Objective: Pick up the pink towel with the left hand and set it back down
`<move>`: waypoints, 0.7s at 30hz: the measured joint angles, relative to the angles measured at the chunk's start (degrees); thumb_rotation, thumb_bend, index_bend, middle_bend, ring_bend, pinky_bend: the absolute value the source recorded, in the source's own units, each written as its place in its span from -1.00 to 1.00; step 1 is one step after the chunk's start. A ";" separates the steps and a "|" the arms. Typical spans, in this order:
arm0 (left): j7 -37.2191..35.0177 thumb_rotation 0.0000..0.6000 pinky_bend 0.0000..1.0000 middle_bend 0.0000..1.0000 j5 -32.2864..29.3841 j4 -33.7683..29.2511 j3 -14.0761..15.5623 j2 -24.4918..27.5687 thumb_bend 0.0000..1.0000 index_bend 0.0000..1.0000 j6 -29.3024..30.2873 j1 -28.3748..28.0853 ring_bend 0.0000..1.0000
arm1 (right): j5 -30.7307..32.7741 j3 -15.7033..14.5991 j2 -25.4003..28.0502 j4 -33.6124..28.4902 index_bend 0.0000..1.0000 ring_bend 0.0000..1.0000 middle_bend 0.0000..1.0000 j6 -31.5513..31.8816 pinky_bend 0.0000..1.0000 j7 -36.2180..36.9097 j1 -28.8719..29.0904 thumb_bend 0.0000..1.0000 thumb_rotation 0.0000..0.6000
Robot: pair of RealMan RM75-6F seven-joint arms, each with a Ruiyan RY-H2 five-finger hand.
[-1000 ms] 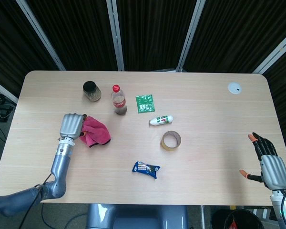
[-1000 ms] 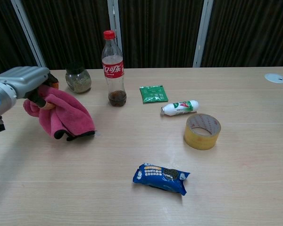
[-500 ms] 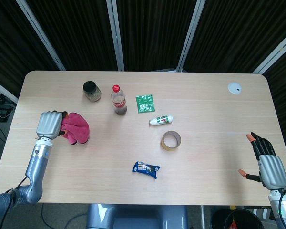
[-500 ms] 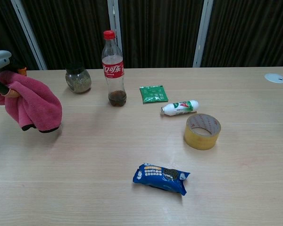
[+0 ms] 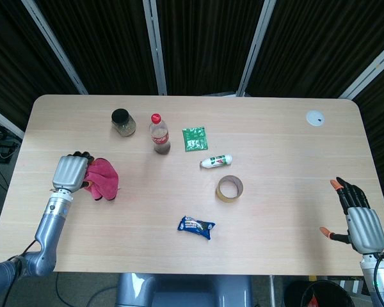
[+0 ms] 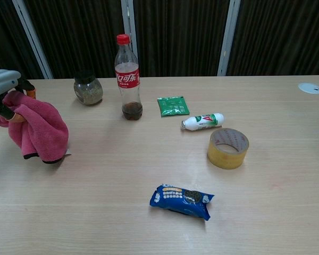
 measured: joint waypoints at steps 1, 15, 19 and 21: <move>-0.34 1.00 -0.36 -0.63 0.71 0.07 0.24 -0.29 -0.65 0.10 -0.05 -0.12 -0.71 | -0.02 -0.02 0.02 0.00 -1.00 -1.00 -1.00 -0.01 -1.00 0.03 -0.01 -0.97 1.00; 0.46 1.00 -0.87 -1.00 1.13 -3.24 2.76 1.05 -1.00 -0.50 -3.08 -0.54 -1.00 | -0.08 -0.15 0.22 -0.05 -1.00 -1.00 -1.00 -0.30 -1.00 0.57 0.10 -0.97 1.00; -0.99 1.00 -0.89 -1.00 1.03 -4.64 2.92 2.60 -1.00 -0.50 -2.49 0.48 -1.00 | -0.10 -0.18 0.27 0.04 -1.00 -1.00 -1.00 -0.41 -1.00 0.52 0.16 -0.97 1.00; -1.87 1.00 -0.89 -1.00 1.32 -5.67 2.93 3.79 -1.00 -0.50 -1.72 1.09 -1.00 | -0.07 -0.20 0.30 0.05 -1.00 -1.00 -1.00 -0.47 -1.00 0.54 0.18 -0.97 1.00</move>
